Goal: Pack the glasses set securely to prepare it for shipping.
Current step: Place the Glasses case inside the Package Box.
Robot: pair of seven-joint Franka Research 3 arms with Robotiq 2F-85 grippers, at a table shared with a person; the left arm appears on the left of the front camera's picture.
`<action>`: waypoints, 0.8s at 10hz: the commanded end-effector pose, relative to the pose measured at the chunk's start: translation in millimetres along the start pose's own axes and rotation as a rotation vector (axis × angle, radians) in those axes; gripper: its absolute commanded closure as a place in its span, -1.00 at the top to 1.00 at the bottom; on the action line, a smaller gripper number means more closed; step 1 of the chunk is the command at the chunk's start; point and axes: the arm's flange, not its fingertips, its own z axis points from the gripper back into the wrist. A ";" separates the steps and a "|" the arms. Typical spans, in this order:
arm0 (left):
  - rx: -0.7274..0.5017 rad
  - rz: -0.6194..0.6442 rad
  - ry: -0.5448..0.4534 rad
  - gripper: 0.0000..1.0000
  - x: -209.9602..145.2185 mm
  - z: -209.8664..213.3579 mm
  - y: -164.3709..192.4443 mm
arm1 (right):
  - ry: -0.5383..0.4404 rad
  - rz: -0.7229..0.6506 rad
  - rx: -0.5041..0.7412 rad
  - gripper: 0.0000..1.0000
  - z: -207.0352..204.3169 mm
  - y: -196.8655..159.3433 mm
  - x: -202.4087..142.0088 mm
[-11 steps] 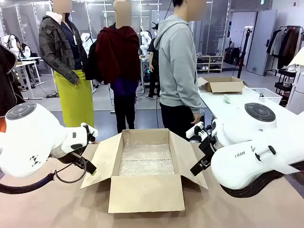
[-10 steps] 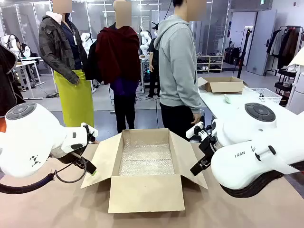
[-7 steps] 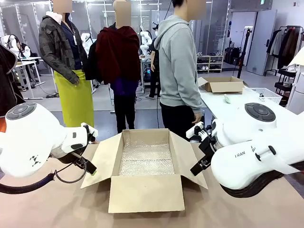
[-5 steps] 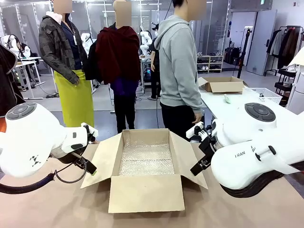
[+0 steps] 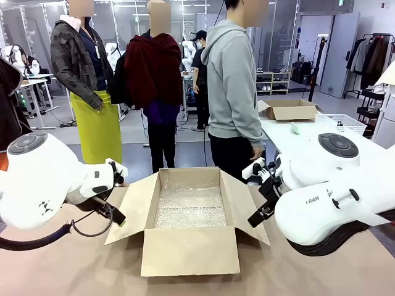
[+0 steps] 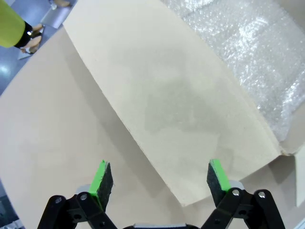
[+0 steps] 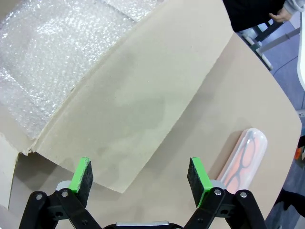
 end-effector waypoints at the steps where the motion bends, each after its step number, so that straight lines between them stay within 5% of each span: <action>1: 0.007 -0.027 -0.028 1.00 14.3 49.1 10.1 | 0.022 -0.006 -0.005 1.00 25.9 -8.9 1.4; 8: -0.230 -0.134 -0.134 1.00 5.4 202.9 29.7 | 0.084 -0.307 -0.066 1.00 77.8 -97.5 11.2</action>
